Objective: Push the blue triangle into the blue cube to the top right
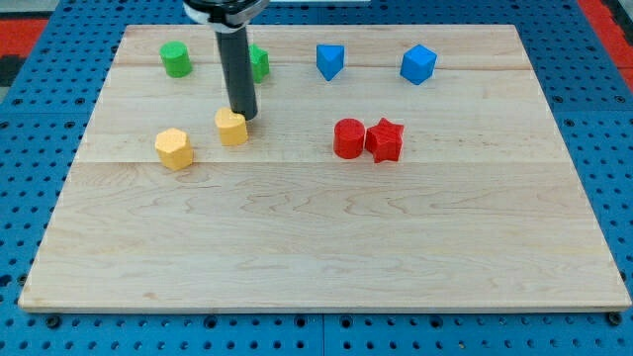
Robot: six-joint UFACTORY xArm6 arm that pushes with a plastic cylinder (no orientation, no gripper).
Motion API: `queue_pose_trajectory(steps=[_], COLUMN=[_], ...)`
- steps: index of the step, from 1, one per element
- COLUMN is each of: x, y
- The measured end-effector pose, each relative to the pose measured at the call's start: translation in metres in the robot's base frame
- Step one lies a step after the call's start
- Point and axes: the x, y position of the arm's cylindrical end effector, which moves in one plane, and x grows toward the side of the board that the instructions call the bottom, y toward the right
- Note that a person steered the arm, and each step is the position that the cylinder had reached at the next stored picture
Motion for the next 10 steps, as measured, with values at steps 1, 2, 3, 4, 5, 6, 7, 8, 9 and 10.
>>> queue_pose_trajectory(steps=[1, 2, 3, 4, 5, 6, 7, 8, 9, 10], x=[0.002, 0.002, -0.01, -0.034, -0.084, -0.101, -0.101, -0.104, -0.104, -0.107], y=[-0.03, -0.042, -0.015, 0.038, 0.042, -0.03, -0.033, 0.053, 0.151, 0.178])
